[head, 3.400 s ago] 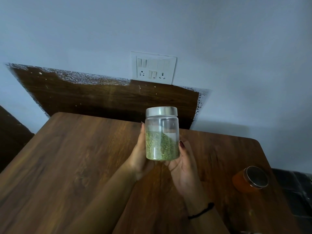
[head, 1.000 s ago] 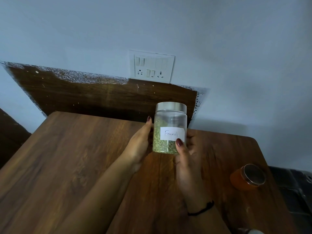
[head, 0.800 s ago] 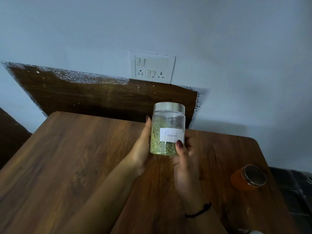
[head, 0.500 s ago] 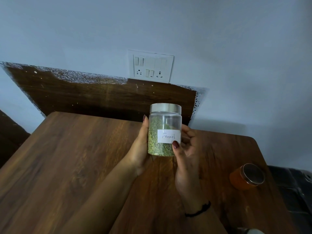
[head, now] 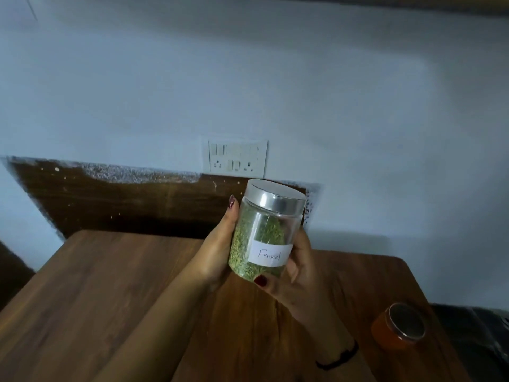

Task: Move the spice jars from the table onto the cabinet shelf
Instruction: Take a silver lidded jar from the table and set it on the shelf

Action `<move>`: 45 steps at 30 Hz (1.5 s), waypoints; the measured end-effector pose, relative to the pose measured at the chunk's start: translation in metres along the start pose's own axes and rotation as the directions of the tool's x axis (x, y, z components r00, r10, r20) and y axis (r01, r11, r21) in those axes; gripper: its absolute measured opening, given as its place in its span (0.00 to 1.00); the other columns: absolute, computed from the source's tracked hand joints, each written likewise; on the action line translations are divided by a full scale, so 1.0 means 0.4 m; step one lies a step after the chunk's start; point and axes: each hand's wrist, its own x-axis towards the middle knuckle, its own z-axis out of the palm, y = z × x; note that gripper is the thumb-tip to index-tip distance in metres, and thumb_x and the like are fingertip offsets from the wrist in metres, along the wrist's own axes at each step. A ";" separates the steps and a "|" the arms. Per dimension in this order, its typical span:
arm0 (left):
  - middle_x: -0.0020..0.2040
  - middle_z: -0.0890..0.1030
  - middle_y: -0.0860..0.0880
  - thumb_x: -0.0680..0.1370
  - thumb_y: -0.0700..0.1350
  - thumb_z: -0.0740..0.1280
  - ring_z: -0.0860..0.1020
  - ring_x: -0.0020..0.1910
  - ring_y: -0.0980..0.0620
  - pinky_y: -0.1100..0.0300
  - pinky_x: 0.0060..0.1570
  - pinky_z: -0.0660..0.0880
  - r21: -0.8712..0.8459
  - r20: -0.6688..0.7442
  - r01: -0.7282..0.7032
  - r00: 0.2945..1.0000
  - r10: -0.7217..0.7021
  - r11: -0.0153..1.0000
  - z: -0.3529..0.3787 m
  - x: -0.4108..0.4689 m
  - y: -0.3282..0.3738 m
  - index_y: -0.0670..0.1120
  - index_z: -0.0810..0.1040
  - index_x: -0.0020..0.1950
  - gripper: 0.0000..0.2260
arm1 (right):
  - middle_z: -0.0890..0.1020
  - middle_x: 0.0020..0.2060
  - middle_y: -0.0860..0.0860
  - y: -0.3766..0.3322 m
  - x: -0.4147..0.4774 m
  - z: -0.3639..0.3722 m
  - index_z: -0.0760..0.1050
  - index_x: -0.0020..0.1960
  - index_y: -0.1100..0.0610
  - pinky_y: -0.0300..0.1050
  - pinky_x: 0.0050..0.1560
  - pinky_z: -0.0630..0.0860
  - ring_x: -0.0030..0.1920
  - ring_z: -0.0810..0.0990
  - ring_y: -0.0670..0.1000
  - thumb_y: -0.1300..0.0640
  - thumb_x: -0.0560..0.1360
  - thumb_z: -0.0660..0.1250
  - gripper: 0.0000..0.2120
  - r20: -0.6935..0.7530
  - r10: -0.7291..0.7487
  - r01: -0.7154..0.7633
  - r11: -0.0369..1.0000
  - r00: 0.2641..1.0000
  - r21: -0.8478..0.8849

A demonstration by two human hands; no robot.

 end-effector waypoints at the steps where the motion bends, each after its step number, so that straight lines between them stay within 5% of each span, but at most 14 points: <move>1: 0.64 0.82 0.46 0.72 0.69 0.55 0.79 0.65 0.47 0.46 0.67 0.72 0.010 0.007 -0.014 1.000 0.014 1.000 0.005 0.006 0.023 0.52 0.75 0.69 0.33 | 0.70 0.70 0.63 -0.019 0.012 0.000 0.59 0.75 0.63 0.70 0.64 0.71 0.70 0.71 0.63 0.49 0.67 0.80 0.46 0.002 -0.022 0.022 1.000 1.000 -0.014; 6: 0.61 0.83 0.43 0.76 0.67 0.51 0.81 0.61 0.44 0.46 0.62 0.77 -0.004 0.008 -0.083 0.996 0.083 0.997 0.052 0.031 0.131 0.50 0.79 0.66 0.30 | 0.75 0.66 0.59 -0.126 0.068 0.012 0.65 0.72 0.59 0.64 0.62 0.76 0.67 0.75 0.59 0.47 0.64 0.80 0.43 -0.041 -0.169 0.165 0.982 0.985 -0.090; 12: 0.54 0.86 0.47 0.81 0.64 0.47 0.84 0.56 0.49 0.45 0.63 0.76 0.192 -0.056 -0.225 0.969 0.240 0.955 0.127 0.065 0.270 0.55 0.83 0.57 0.27 | 0.79 0.63 0.48 -0.250 0.133 0.005 0.67 0.70 0.55 0.42 0.58 0.78 0.65 0.78 0.50 0.57 0.64 0.78 0.38 -0.065 -0.315 0.307 0.946 0.947 -0.108; 17: 0.52 0.86 0.49 0.83 0.63 0.47 0.84 0.53 0.51 0.43 0.60 0.78 0.341 -0.038 -0.365 0.916 0.400 0.867 0.181 0.079 0.373 0.55 0.84 0.54 0.27 | 0.79 0.63 0.47 -0.349 0.183 -0.019 0.70 0.68 0.47 0.52 0.60 0.79 0.65 0.78 0.52 0.53 0.62 0.80 0.37 -0.079 -0.364 0.353 0.927 0.928 -0.130; 20: 0.55 0.85 0.51 0.84 0.58 0.50 0.83 0.55 0.54 0.47 0.59 0.79 0.405 0.028 -0.497 0.846 0.533 0.767 0.192 0.087 0.421 0.51 0.80 0.61 0.22 | 0.80 0.63 0.49 -0.406 0.211 -0.032 0.72 0.65 0.43 0.57 0.60 0.79 0.64 0.79 0.53 0.51 0.61 0.81 0.36 -0.097 -0.389 0.377 0.918 0.916 -0.124; 24: 0.62 0.82 0.56 0.83 0.55 0.59 0.80 0.61 0.56 0.63 0.54 0.79 0.375 0.199 -0.592 0.803 0.562 0.713 0.176 0.094 0.453 0.52 0.73 0.72 0.18 | 0.81 0.61 0.50 -0.480 0.246 -0.047 0.72 0.66 0.46 0.60 0.58 0.80 0.62 0.80 0.54 0.52 0.61 0.79 0.35 -0.091 -0.445 0.426 0.888 0.891 -0.174; 30: 0.69 0.76 0.58 0.80 0.51 0.66 0.76 0.67 0.54 0.63 0.59 0.76 0.415 0.261 -0.728 0.670 0.695 0.546 0.163 0.113 0.467 0.54 0.65 0.77 0.26 | 0.81 0.61 0.48 -0.551 0.298 -0.058 0.71 0.68 0.47 0.63 0.58 0.79 0.63 0.79 0.54 0.52 0.62 0.80 0.36 -0.040 -0.498 0.480 0.852 0.866 -0.211; 33: 0.70 0.76 0.56 0.80 0.47 0.65 0.75 0.68 0.53 0.60 0.62 0.76 0.426 0.260 -0.742 0.649 0.715 0.518 0.165 0.137 0.482 0.52 0.63 0.78 0.27 | 0.80 0.61 0.44 -0.566 0.328 -0.062 0.70 0.69 0.45 0.61 0.59 0.79 0.64 0.78 0.50 0.51 0.61 0.80 0.39 -0.032 -0.502 0.484 0.847 0.864 -0.221; 38: 0.71 0.73 0.56 0.79 0.56 0.64 0.75 0.67 0.53 0.52 0.62 0.78 0.500 0.247 -0.734 0.629 0.737 0.459 0.168 0.181 0.519 0.53 0.63 0.79 0.29 | 0.77 0.63 0.47 -0.596 0.377 -0.078 0.72 0.65 0.37 0.57 0.58 0.80 0.63 0.78 0.47 0.47 0.60 0.80 0.35 -0.022 -0.536 0.509 0.813 0.844 -0.281; 42: 0.68 0.74 0.57 0.81 0.55 0.64 0.75 0.66 0.57 0.63 0.61 0.76 0.538 0.241 -0.744 0.587 0.773 0.397 0.178 0.214 0.544 0.56 0.63 0.78 0.25 | 0.72 0.64 0.49 -0.613 0.423 -0.093 0.67 0.72 0.42 0.54 0.59 0.80 0.65 0.76 0.46 0.44 0.61 0.80 0.42 -0.007 -0.583 0.536 0.752 0.813 -0.382; 45: 0.67 0.74 0.62 0.82 0.53 0.62 0.74 0.66 0.63 0.70 0.62 0.72 0.597 0.227 -0.721 0.572 0.788 0.351 0.183 0.243 0.554 0.56 0.61 0.79 0.26 | 0.72 0.59 0.44 -0.640 0.450 -0.097 0.67 0.66 0.31 0.43 0.59 0.78 0.63 0.75 0.39 0.43 0.62 0.81 0.37 0.030 -0.606 0.552 0.702 0.795 -0.450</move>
